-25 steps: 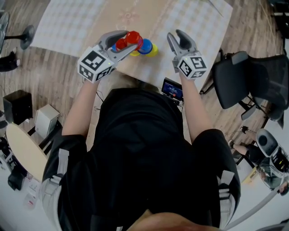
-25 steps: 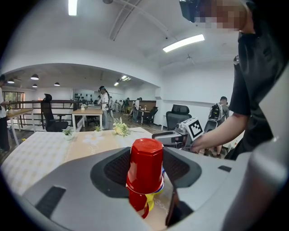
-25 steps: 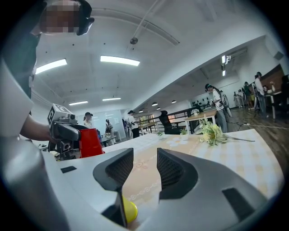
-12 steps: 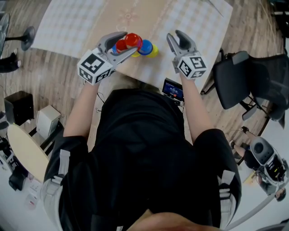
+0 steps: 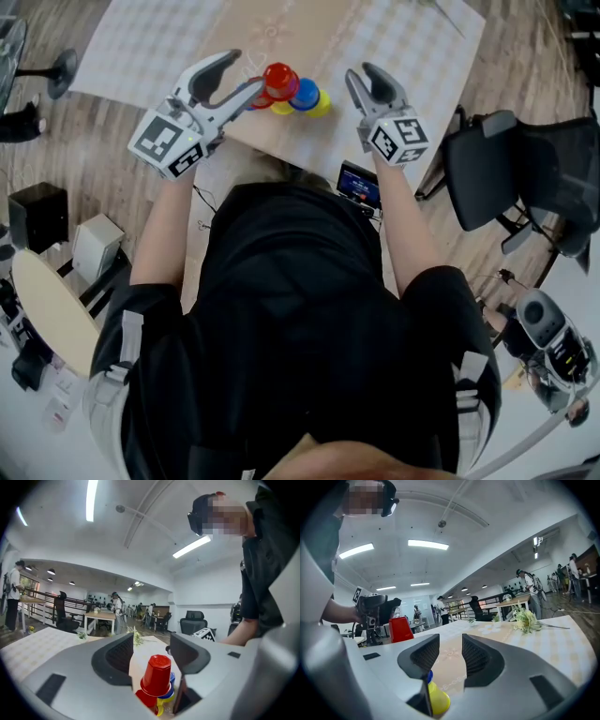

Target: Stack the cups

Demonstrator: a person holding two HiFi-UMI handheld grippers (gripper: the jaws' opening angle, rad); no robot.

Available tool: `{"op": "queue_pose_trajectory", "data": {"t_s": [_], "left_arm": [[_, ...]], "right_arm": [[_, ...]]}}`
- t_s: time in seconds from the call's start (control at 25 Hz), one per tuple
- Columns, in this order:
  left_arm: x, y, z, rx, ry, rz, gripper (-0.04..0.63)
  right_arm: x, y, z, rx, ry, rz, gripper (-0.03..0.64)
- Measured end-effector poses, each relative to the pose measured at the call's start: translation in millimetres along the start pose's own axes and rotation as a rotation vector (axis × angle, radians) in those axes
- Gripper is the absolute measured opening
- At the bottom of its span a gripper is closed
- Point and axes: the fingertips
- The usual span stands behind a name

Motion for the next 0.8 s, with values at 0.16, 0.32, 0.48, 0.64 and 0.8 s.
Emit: {"op": "queue_pose_trajectory", "data": {"t_s": [0.16,0.32,0.48,0.64,0.8], "left_arm": [[-9.9,-28.6,13.2,0.099,-0.035,0.108,0.198],[-11.6,-53.6,1.2,0.136,-0.109,0.188,0.136],[-0.3,-67.2,-19.5,0.119,-0.116,0.226,0.067],[11.3,-77.1,-46.3,0.072,-0.068,0.254,0.015],[15.3,-87.7,-77.7,0.041,-0.072,0.304,0.005]], "right_arm": [[-19.8,-8.1,11.1,0.020,-0.047,0.040,0.110],[-37.4,-22.9,24.5,0.053,-0.067,0.074,0.023],[-50.8,-39.9,30.1,0.064,-0.093,0.088,0.012],[-63.9,-55.1,24.7,0.050,-0.116,0.062,0.011],[-73.4,-66.8,14.0,0.036,-0.091,0.016,0.011]]}}
Point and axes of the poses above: the fingertips, and each gripper's own axes: y forward along the fingers, x to its right, z out of its top, and after that the axes turned 2 degrees about z, right-handed
